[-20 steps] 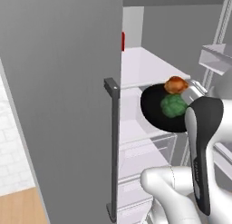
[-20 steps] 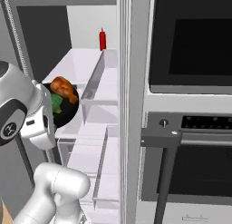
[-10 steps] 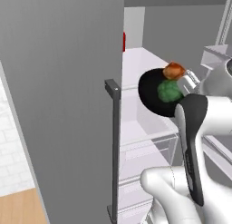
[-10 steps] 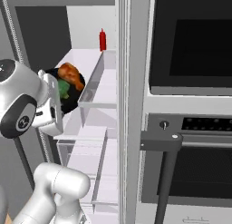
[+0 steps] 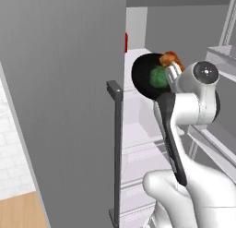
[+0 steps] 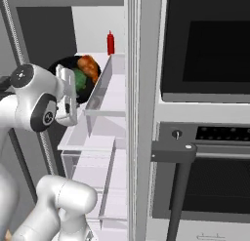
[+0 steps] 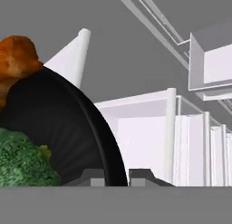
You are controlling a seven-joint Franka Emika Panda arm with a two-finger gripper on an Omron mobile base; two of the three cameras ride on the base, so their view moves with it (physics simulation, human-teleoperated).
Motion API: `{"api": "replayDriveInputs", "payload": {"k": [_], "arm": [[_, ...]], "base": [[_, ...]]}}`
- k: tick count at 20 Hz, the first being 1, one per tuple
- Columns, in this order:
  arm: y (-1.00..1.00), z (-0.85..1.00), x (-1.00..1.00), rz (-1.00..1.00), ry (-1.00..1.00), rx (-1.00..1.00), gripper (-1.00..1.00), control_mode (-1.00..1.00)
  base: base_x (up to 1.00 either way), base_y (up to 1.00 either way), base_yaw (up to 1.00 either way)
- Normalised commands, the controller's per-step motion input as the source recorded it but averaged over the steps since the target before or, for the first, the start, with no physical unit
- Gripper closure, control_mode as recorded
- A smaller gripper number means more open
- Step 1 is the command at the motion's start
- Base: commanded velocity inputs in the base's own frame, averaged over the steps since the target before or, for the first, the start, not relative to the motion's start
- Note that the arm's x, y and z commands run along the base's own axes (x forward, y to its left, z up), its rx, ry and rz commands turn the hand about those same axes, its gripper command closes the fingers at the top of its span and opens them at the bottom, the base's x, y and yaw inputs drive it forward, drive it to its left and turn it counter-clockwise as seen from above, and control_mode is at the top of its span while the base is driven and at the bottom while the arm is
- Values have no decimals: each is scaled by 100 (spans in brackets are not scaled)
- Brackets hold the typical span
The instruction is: Pick the chicken drumstick and broccoli from their plates and place them in the bowl. Then put the bowl in the fridge.
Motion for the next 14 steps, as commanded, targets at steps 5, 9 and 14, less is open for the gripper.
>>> {"api": "replayDriveInputs", "payload": {"k": [5, 9, 14], "arm": [[0, 32, 88, 0, 3, 11, 100, -100], [0, 25, 74, 0, 8, 6, 100, -100], [0, 4, 68, 0, 9, 1, 100, -100]], "base": [[0, 0, 0], [0, 0, 0], [0, 0, 0]]}}
